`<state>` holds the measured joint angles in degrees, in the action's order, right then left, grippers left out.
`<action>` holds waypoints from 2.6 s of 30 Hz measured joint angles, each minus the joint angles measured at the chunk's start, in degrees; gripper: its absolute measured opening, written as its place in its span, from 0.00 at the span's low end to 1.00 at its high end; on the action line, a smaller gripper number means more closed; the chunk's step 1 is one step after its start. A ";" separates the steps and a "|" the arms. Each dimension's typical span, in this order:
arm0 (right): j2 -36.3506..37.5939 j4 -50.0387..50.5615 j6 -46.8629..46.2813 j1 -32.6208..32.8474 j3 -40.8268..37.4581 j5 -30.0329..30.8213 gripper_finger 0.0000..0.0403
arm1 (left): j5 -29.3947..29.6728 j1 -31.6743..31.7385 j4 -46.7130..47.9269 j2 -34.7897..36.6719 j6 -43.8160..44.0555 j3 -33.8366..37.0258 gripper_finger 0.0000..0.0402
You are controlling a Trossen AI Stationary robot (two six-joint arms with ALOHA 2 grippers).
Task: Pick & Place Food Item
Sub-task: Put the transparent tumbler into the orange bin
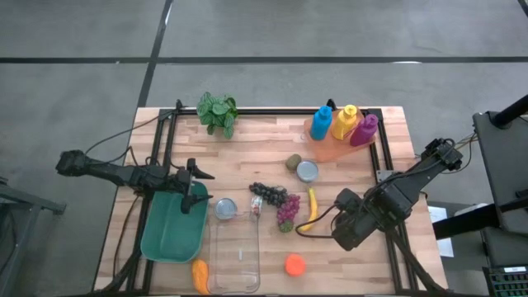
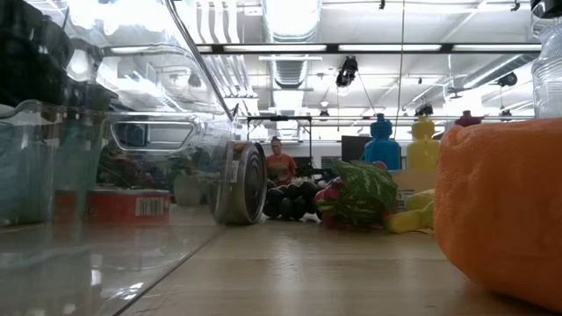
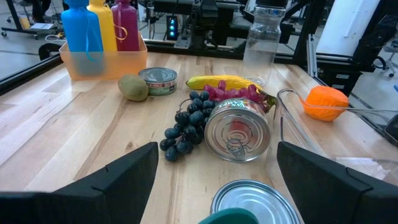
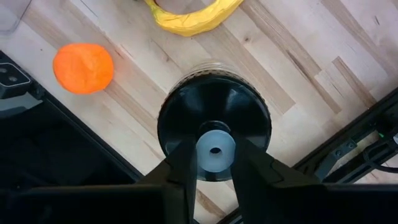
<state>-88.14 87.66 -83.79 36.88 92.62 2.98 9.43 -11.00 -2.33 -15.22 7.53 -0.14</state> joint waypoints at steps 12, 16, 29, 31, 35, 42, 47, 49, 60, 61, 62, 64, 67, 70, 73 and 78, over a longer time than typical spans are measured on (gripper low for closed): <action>0.00 -0.07 0.02 0.00 0.00 -0.01 0.17 | -0.02 0.00 0.00 0.00 0.00 0.02 0.84; 0.00 -0.07 0.20 0.00 0.00 -0.02 0.17 | -0.02 -0.02 0.00 0.00 0.00 0.00 0.84; 0.00 -0.08 0.24 0.00 -0.01 -0.01 0.17 | -0.02 0.00 -0.01 0.02 0.00 0.00 0.84; 0.00 -0.09 0.24 0.00 -0.02 0.00 0.17 | 0.00 -0.02 0.00 0.00 0.00 0.01 0.84; 0.00 -0.07 0.26 0.00 -0.02 0.00 0.18 | -0.01 -0.02 -0.01 0.01 0.00 0.01 0.84; 0.00 -0.07 0.42 0.00 -0.02 0.02 0.17 | -0.02 -0.02 -0.01 0.01 0.00 0.01 0.84; 0.18 0.02 0.45 0.00 -0.05 0.02 0.17 | 0.00 -0.02 0.00 0.02 0.00 0.00 0.84; 0.32 0.07 0.44 -0.02 -0.07 0.02 0.17 | 0.00 -0.02 0.00 0.00 0.00 0.02 0.84; 1.48 0.96 0.45 -0.02 -0.13 0.08 0.17 | -0.02 -0.02 0.00 0.02 0.00 0.00 0.84; 1.77 1.09 0.44 -0.02 -0.13 0.09 0.17 | 0.00 0.00 0.00 0.02 0.00 0.02 0.84; 1.93 1.23 0.44 -0.02 -0.11 0.07 0.17 | -0.02 0.00 -0.01 0.01 0.00 0.02 0.84; 2.42 1.59 0.45 -0.02 -0.11 0.15 0.17 | -0.02 -0.02 0.00 0.00 0.00 0.02 0.84; 3.28 2.21 0.44 -0.04 -0.11 0.29 0.17 | -0.02 0.00 0.00 0.00 0.00 0.00 0.84; 4.55 2.34 0.25 -0.04 -0.11 1.34 0.17 | -0.02 -0.02 0.00 0.00 0.00 0.01 0.84; 6.36 2.40 -0.13 -0.32 -0.11 2.43 0.16 | -0.02 0.00 -0.01 0.00 0.00 0.01 0.84; 9.06 2.38 0.00 -1.87 -0.11 4.18 0.16 | -0.02 -0.01 0.00 0.01 0.00 0.00 0.84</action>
<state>-79.08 90.04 -83.79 35.01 92.51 7.17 9.41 -11.01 -2.33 -15.22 7.53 -0.14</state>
